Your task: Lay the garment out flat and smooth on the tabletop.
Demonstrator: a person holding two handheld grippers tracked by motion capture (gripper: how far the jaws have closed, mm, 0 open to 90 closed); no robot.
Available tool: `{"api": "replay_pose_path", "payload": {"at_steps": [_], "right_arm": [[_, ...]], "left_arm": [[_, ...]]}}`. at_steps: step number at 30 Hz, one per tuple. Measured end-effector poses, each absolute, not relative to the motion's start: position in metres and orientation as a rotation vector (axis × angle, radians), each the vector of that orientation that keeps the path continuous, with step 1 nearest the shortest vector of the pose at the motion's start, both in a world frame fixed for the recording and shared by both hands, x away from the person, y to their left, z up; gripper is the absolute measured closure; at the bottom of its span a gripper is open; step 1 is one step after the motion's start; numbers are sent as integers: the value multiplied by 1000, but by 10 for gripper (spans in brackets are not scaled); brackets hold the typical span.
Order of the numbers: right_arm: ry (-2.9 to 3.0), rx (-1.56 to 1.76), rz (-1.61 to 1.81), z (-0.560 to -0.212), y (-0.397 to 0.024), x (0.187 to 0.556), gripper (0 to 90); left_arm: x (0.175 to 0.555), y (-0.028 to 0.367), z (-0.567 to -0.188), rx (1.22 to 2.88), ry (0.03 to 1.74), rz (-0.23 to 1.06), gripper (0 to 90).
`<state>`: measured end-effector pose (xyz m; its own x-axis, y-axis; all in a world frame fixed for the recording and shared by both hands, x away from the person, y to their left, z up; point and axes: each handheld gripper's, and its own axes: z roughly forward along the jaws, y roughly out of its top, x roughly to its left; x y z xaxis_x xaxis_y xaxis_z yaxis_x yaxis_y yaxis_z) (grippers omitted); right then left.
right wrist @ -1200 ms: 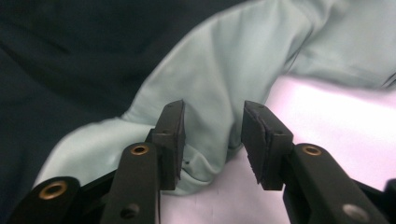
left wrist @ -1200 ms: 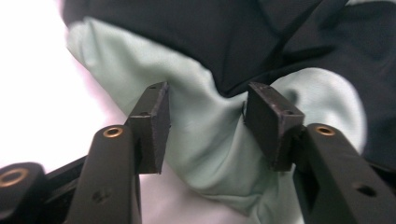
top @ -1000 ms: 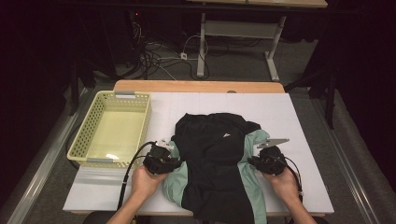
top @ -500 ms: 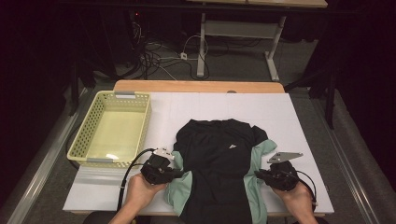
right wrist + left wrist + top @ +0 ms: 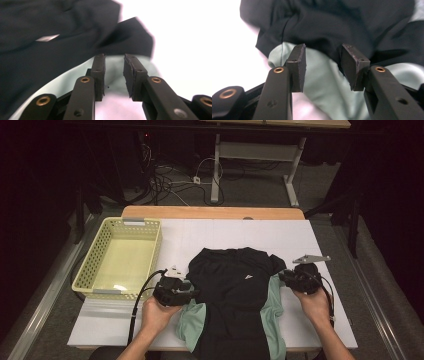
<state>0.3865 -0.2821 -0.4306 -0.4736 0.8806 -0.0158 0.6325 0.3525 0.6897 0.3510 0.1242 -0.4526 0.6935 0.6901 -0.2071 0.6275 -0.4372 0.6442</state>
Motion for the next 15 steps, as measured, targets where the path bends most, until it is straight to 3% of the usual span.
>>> {"api": "replay_pose_path", "payload": {"at_steps": [12,15], "right_arm": [[2195,1511,823,-446,-290,447,534],[2221,1546,786,-454,-288,456,542]], "left_arm": [[352,131,-453,2176,1016,130,496],[352,133,-453,2170,1026,138,485]]}}
